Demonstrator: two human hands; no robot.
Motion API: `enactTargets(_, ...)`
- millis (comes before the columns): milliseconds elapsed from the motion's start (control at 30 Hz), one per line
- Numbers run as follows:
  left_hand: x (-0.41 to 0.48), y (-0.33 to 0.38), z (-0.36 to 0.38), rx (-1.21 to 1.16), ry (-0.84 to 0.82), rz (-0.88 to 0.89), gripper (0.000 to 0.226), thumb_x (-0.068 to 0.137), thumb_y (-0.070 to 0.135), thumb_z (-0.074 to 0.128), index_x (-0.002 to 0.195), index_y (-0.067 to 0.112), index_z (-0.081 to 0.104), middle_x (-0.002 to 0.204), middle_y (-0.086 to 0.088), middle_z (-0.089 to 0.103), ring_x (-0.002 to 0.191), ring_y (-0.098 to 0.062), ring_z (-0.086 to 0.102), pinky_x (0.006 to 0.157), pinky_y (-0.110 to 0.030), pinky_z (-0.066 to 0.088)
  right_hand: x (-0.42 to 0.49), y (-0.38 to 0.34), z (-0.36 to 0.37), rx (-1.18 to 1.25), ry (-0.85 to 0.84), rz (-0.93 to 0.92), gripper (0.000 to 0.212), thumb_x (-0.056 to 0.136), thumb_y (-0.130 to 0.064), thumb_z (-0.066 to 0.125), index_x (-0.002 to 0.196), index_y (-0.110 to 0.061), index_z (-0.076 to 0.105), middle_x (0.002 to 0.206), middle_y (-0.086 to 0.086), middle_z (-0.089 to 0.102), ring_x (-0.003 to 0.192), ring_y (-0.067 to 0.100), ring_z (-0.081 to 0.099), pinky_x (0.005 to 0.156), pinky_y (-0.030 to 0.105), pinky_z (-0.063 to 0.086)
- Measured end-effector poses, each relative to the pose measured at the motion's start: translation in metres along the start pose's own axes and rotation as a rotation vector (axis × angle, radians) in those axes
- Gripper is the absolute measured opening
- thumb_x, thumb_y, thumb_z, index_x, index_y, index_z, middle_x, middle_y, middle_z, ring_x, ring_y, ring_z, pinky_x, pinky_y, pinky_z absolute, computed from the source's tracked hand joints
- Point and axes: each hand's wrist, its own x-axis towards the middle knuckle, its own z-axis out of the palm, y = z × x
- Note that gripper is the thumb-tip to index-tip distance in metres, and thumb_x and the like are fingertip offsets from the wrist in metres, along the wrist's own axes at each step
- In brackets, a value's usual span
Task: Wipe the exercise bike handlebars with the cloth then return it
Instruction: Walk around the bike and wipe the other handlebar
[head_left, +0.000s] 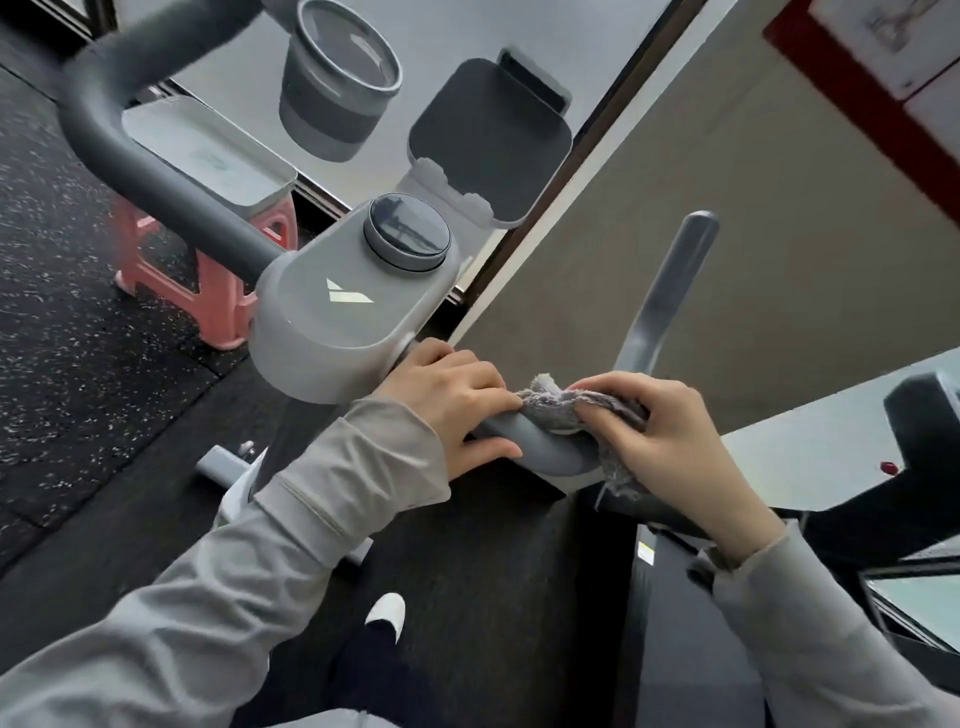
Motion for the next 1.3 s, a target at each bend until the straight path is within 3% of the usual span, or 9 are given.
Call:
enactTargets(133,-0.008,0.005,-0.009,0.039,0.074,0.003,0.031,0.067,0.036,0.08,0.092,0.018,0.075,0.09,0.002,0.074,0.083,-0.02,0.069,0.083,-0.039,0.051,-0.017,0.004,0.009,0.076,0.175,0.01,0.014,0.084,-0.013,0.069,0.095,-0.02,0.074,0.089,-0.003,0.071,0.087,0.008,0.065,0.08,0.012,0.046)
enactTargets(233,-0.023,0.01,-0.02,0.083,0.138,-0.024,0.028,0.078,0.037,0.064,0.095,0.017,0.074,0.095,0.001,0.073,0.087,-0.021,0.068,0.085,-0.036,0.052,-0.021,0.001,0.017,0.144,0.259,-0.043,0.017,0.084,-0.014,0.069,0.099,-0.022,0.072,0.088,-0.008,0.067,0.087,0.006,0.063,0.078,0.005,0.042)
enactTargets(367,-0.051,0.023,-0.03,0.126,0.142,-0.115,0.033,0.082,0.037,0.054,0.096,0.015,0.074,0.097,0.0,0.073,0.089,-0.022,0.068,0.082,-0.035,0.045,-0.018,-0.01,0.027,0.267,0.304,-0.152,0.017,0.085,-0.011,0.068,0.1,-0.019,0.071,0.089,-0.012,0.066,0.091,0.013,0.064,0.082,0.016,0.047)
enactTargets(533,-0.081,0.038,-0.024,0.181,0.022,-0.272,0.038,0.079,0.037,0.053,0.095,0.01,0.074,0.093,-0.006,0.074,0.082,-0.024,0.07,0.073,-0.04,0.057,-0.018,-0.019,0.039,0.398,0.267,-0.343,0.023,0.084,-0.007,0.068,0.104,-0.018,0.069,0.093,-0.023,0.061,0.092,0.016,0.062,0.083,0.023,0.049)
enactTargets(667,-0.105,0.054,0.002,0.205,-0.073,-0.467,0.043,0.078,0.039,0.049,0.094,0.008,0.074,0.09,-0.007,0.074,0.078,-0.024,0.07,0.068,-0.039,0.058,-0.032,-0.012,0.047,0.516,0.179,-0.497,0.022,0.083,-0.007,0.068,0.105,-0.014,0.069,0.095,-0.013,0.066,0.092,0.014,0.059,0.084,0.019,0.046)
enactTargets(800,-0.13,0.07,0.04,0.16,-0.182,-0.756,0.052,0.081,0.045,0.048,0.122,0.015,0.061,0.123,-0.003,0.062,0.114,-0.019,0.057,0.097,-0.034,0.045,-0.052,0.004,0.052,0.567,0.049,-0.632,0.021,0.084,-0.008,0.067,0.103,-0.012,0.069,0.096,-0.01,0.066,0.091,0.016,0.058,0.085,0.021,0.046)
enactTargets(933,-0.166,0.094,0.082,0.139,-0.131,-0.962,0.049,0.086,0.043,0.047,0.127,0.018,0.056,0.13,-0.002,0.057,0.122,-0.017,0.052,0.102,-0.032,0.041,-0.073,0.026,0.058,0.629,-0.063,-0.691,0.02,0.084,-0.008,0.067,0.103,-0.009,0.07,0.095,-0.002,0.069,0.091,0.019,0.059,0.085,0.018,0.046)
enactTargets(1067,-0.218,0.118,0.127,0.128,-0.3,-1.292,0.049,0.093,0.047,0.042,0.138,0.029,0.039,0.145,0.006,0.04,0.135,-0.012,0.035,0.112,-0.028,0.027,-0.093,0.037,0.067,0.663,-0.201,-0.751,0.02,0.085,-0.006,0.065,0.104,-0.009,0.07,0.095,-0.001,0.07,0.092,0.017,0.058,0.085,0.017,0.044)
enactTargets(1300,-0.337,0.199,0.194,-0.044,-0.233,-1.777,0.048,0.094,0.041,0.044,0.137,0.02,0.04,0.145,-0.001,0.041,0.134,-0.014,0.036,0.113,-0.024,0.025,-0.137,0.021,0.086,0.745,-0.37,-0.853,0.019,0.085,-0.012,0.064,0.103,-0.013,0.069,0.096,-0.011,0.066,0.096,0.013,0.059,0.087,0.018,0.043)
